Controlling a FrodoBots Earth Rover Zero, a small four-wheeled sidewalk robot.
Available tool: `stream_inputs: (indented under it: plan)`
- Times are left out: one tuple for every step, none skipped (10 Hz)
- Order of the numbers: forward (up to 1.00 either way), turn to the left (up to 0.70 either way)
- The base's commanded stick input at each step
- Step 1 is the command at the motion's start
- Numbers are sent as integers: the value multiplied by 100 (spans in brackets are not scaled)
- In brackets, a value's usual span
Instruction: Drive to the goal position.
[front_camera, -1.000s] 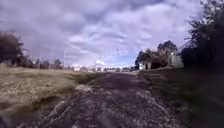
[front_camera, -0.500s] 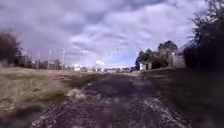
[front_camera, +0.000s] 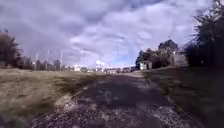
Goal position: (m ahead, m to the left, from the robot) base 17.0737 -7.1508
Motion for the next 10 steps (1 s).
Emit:
stream_inputs:
  plan:
    - [100, 0]
    - [100, 0]
    - [100, 0]
    - [100, -3]
    - [100, -7]
    - [100, -24]
    - [100, -37]
    - [100, -39]
    - [100, -40]
    - [100, -37]
